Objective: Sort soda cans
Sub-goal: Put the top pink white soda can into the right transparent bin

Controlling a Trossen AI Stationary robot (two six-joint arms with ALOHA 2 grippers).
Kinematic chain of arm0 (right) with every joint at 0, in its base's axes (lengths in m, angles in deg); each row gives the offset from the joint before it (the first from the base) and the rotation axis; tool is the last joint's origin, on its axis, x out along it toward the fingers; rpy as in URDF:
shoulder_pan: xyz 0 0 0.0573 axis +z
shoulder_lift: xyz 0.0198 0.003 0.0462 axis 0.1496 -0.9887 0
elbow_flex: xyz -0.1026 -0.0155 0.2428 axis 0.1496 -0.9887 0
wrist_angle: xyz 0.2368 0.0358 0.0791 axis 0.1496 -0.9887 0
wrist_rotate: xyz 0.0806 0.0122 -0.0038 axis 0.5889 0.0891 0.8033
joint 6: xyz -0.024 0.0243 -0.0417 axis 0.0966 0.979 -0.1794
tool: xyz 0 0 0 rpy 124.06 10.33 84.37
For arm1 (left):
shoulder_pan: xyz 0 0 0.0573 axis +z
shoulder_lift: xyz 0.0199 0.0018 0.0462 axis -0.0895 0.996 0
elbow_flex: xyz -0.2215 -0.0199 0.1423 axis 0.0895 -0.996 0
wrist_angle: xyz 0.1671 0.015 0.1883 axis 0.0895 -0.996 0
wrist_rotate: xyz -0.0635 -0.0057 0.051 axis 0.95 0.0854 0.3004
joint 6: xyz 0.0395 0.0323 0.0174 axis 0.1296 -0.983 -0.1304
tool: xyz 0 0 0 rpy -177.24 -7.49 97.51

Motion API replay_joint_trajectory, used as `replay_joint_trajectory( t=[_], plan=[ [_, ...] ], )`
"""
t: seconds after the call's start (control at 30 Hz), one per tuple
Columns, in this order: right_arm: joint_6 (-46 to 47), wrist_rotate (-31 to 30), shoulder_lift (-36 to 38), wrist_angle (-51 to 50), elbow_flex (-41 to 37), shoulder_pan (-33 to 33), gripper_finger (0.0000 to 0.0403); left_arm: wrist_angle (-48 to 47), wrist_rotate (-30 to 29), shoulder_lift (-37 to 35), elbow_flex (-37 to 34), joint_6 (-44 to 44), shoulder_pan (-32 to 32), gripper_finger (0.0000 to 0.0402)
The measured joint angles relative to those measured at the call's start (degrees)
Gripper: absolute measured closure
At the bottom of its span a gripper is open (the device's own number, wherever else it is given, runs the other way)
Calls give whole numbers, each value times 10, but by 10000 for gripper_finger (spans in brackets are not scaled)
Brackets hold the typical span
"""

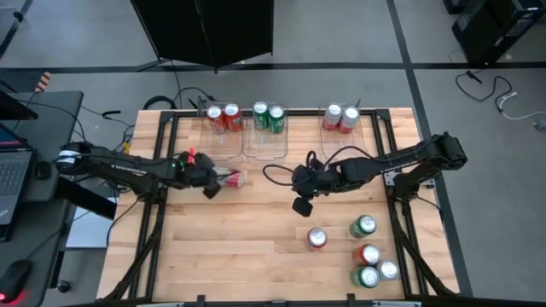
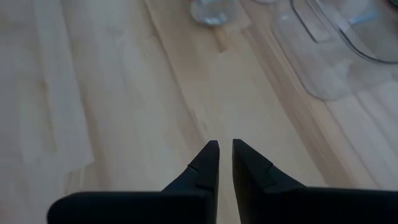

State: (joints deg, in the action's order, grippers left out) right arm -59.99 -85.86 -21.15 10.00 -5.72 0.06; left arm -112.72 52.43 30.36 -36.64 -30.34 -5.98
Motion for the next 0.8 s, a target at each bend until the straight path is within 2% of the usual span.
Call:
replay_joint_trajectory(
  t=[0.13,0.27,0.53,0.63,0.8],
  plan=[
    [1,0,0,71,-14,15,374,57,20,1,0,-17,-26,398],
    [-1,-2,-21,135,-23,22,377,64,24,1,0,-15,-49,398],
    [-27,-18,-134,213,2,-13,398,-24,-7,-9,-3,33,-56,398],
    [-34,-36,-178,216,29,-33,402,18,-9,-15,-29,28,-56,398],
    [-31,-51,-238,219,64,-64,403,154,-3,-17,-87,-2,-51,399]
  ],
)
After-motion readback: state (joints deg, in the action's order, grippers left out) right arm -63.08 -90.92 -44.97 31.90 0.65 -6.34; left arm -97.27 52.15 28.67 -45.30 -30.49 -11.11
